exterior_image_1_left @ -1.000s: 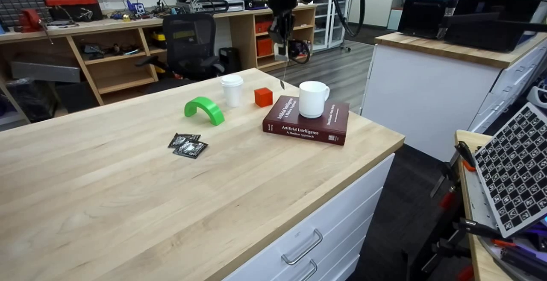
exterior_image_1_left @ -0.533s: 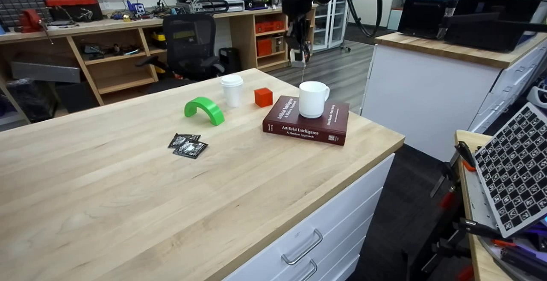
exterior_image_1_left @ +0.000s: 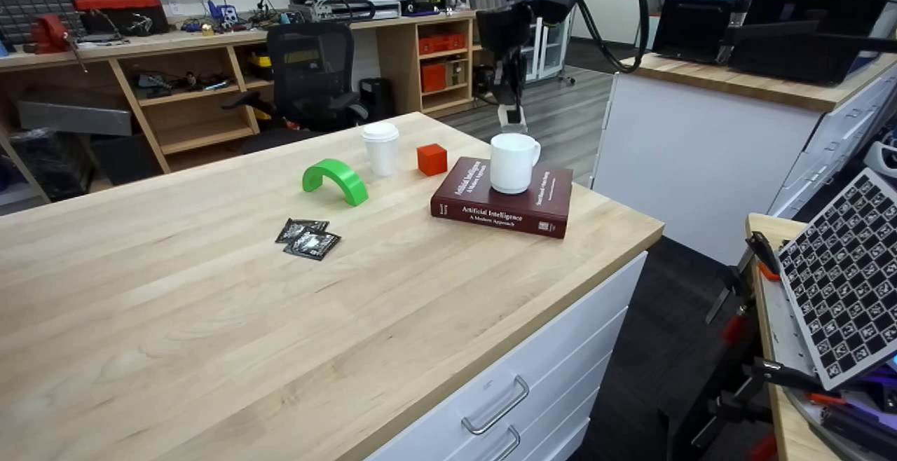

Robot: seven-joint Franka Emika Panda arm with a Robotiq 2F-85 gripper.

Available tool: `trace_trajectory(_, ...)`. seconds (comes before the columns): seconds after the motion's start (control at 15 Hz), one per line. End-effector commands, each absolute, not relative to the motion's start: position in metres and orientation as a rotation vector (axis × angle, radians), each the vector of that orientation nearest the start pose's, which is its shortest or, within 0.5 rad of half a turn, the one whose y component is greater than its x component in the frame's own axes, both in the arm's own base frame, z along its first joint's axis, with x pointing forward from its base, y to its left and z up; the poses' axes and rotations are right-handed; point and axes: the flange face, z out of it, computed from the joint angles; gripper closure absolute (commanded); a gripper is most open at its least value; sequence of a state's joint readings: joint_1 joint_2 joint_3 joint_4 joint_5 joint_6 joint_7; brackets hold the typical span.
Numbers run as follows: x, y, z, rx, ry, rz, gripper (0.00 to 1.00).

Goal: Put the teabag in the cup on the book

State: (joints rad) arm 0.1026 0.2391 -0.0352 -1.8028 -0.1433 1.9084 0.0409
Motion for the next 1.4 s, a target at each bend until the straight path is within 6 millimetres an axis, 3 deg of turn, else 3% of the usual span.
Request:
trace_trajectory(0.0,0.589,0.026,0.409,-3.277,-0.125,0.247,0.73)
trace_trajectory(0.07,0.589,0.025,0.409,-3.272,-0.128,0.252,0.72)
trace_trajectory(0.13,0.603,0.032,0.401,-3.278,-0.137,0.228,0.92)
trace_trajectory(0.33,0.603,0.031,0.4,-3.278,-0.136,0.234,0.73)
trace_trajectory(1.33,0.603,0.031,0.4,-3.278,-0.136,0.235,0.72)
